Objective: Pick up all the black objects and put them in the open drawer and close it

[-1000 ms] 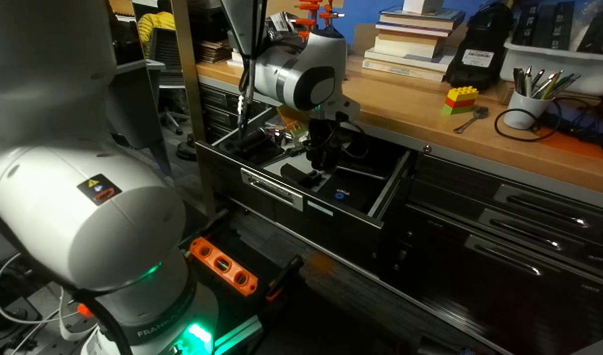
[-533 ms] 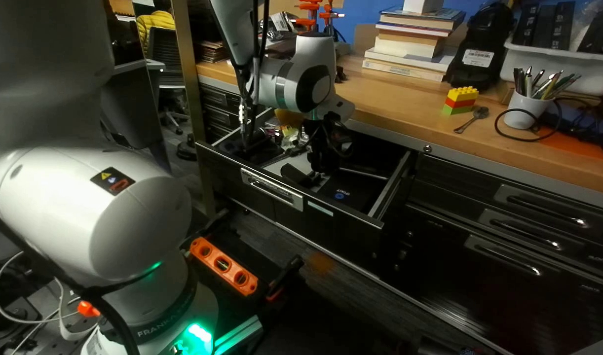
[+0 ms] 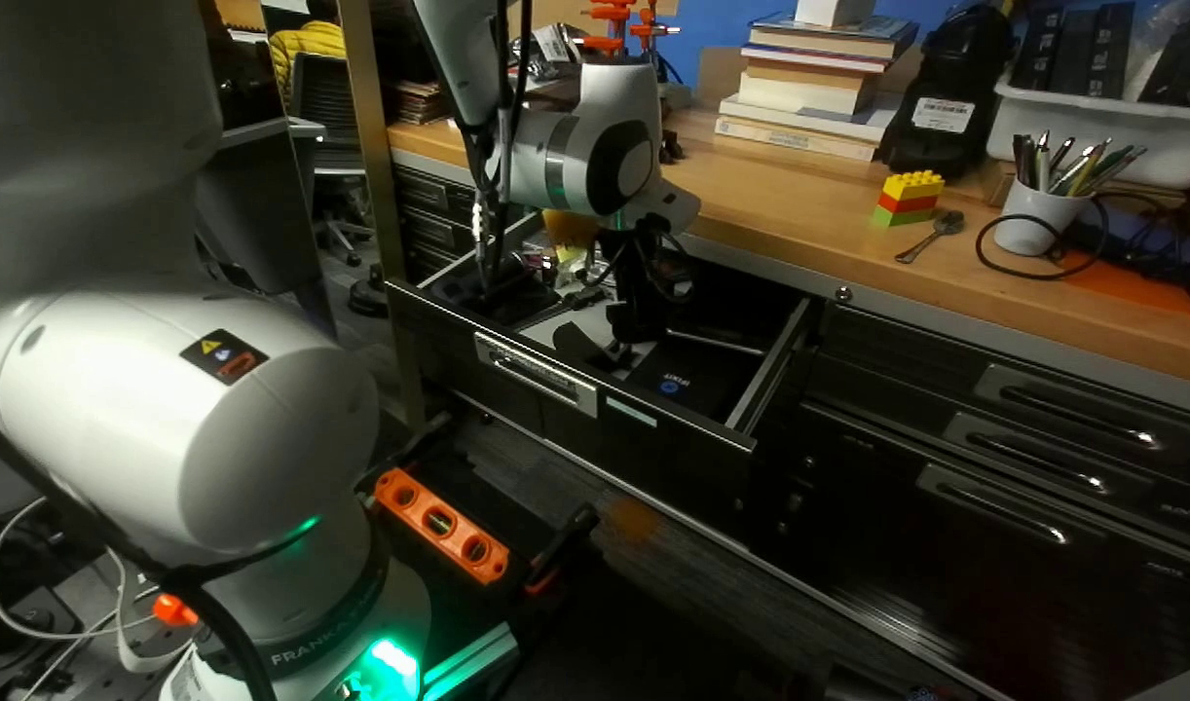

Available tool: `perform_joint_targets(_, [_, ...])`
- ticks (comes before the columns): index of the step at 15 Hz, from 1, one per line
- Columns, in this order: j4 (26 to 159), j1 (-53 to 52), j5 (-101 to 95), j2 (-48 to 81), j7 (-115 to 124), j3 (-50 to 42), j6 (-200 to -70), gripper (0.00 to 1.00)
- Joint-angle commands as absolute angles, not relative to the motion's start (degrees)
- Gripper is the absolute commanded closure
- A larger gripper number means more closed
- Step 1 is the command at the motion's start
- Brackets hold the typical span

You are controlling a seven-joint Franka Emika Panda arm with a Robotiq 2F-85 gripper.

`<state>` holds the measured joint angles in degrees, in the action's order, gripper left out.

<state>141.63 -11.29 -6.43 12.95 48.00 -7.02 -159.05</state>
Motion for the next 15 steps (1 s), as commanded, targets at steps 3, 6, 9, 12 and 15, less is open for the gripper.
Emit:
perform_joint_targets(3, [139.90,-9.54,-5.56,5.06,41.26,-3.86,-153.87,0.00])
perform_joint_targets(6, [135.51,-8.53,-4.09,2.09,34.79,-1.26,-146.28,0.00])
perform_joint_targets(9, [129.28,-7.80,-3.53,1.51,28.88,0.71,-139.97,0.00])
perform_joint_targets(12, [122.14,-7.53,-4.31,3.85,23.00,1.92,-137.72,0.00])
perform_joint_targets(15, [114.55,-7.41,-2.73,8.27,15.33,2.80,-136.78,0.00])
